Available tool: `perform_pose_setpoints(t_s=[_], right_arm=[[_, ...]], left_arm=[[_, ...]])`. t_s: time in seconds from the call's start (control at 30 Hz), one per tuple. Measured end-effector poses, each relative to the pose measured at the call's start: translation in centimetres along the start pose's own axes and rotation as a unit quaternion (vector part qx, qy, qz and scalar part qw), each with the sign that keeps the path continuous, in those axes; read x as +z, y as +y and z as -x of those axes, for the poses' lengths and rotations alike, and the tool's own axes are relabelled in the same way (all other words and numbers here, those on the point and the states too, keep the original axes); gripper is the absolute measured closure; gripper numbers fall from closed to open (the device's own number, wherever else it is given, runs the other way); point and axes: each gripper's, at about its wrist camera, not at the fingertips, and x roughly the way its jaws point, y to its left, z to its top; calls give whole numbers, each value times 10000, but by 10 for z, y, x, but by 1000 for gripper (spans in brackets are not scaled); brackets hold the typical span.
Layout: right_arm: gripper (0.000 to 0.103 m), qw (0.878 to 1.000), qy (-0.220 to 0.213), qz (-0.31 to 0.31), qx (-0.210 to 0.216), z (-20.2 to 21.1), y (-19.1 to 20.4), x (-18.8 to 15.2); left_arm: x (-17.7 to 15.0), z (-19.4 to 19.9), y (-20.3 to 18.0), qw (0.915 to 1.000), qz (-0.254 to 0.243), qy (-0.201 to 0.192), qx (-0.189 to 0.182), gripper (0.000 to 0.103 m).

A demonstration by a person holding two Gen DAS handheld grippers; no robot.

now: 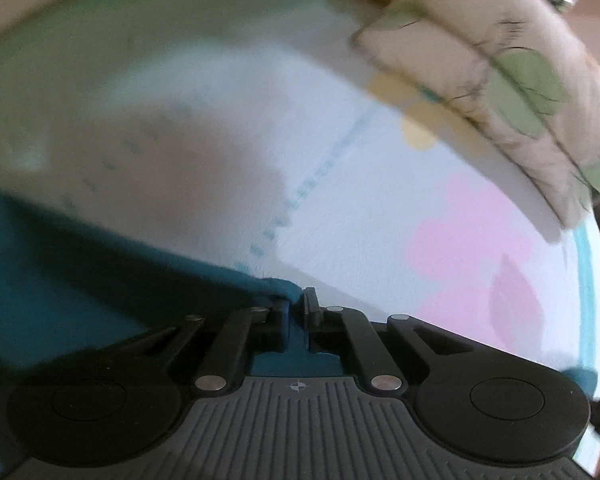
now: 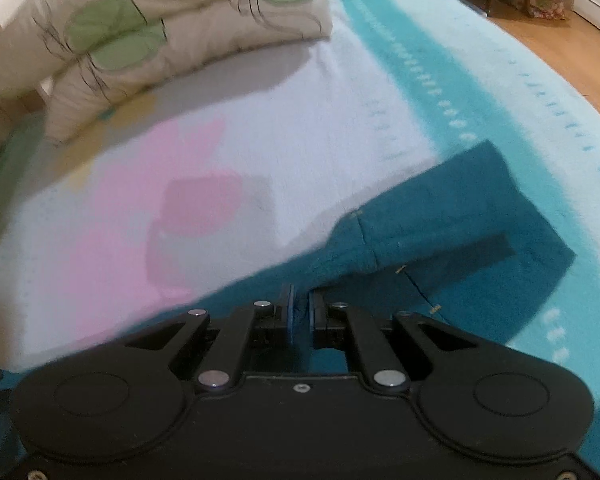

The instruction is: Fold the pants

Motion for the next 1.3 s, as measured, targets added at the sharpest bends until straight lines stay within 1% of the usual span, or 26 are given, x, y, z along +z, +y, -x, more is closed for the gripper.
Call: perform_pose_setpoints(t_s=[0.13, 0.2, 0.3, 0.4, 0.47, 0.6, 0.67, 0.73, 0.77, 0.8, 0.87, 0.93, 1.07, 1.17, 1.23, 1.3], right_arm=[[92, 9996, -224, 106, 142, 61, -11, -15], [92, 9994, -256, 132, 190, 93, -23, -29], [92, 9994, -117, 244, 210, 128, -41, -57], [92, 9989, 187, 416, 92, 144, -51, -94], [92, 9975, 480, 515, 3, 144, -57, -119], [92, 9923, 1150, 432, -155, 122, -67, -159], [92, 9881, 1470, 428, -172, 110, -69, -173], [90, 9844, 1688, 468, -149, 102, -67, -180], [83, 9839, 1722, 456, -105, 101, -66, -181], [79, 9835, 1763, 404, -17, 102, -66, -178], [78, 9836, 1778, 272, 130, 108, -71, -172], [76, 9870, 1587, 157, 189, 121, -81, -159], [70, 9947, 1026, -68, -72, 144, -115, -132], [68, 9953, 758, -468, -366, 147, -152, -113], [68, 9945, 677, -578, -553, 142, -172, -104], [67, 9934, 706, -605, -668, 132, -185, -97]], left_arm=[[-21, 61, -6, 9987, -455, -204, -96, 97], [-41, 93, -3, 9969, -723, -280, -164, 97], [-77, 129, 3, 9932, -1104, -297, -195, 97], [-121, 147, 16, 9910, -1314, -162, -188, 97], [-148, 148, 25, 9896, -1434, -20, -55, 97], [-190, 129, 48, 9903, -1299, 470, 161, 97], [-202, 114, 55, 9899, -1206, 686, 278, 97], [-210, 100, 58, 9884, -1191, 822, 454, 97], [-213, 93, 59, 9875, -1200, 868, 536, 97], [-215, 87, 60, 9867, -1207, 913, 587, 97], [-217, 78, 61, 9861, -1171, 997, 623, 97], [-216, 72, 58, 9861, -1179, 972, 657, 97], [-214, 70, 54, 9861, -1194, 926, 698, 97], [-210, 68, 52, 9864, -1151, 937, 705, 97], [-218, 68, 53, 9863, -1163, 927, 715, 96], [-218, 66, 48, 9855, -1212, 915, 755, 96]])
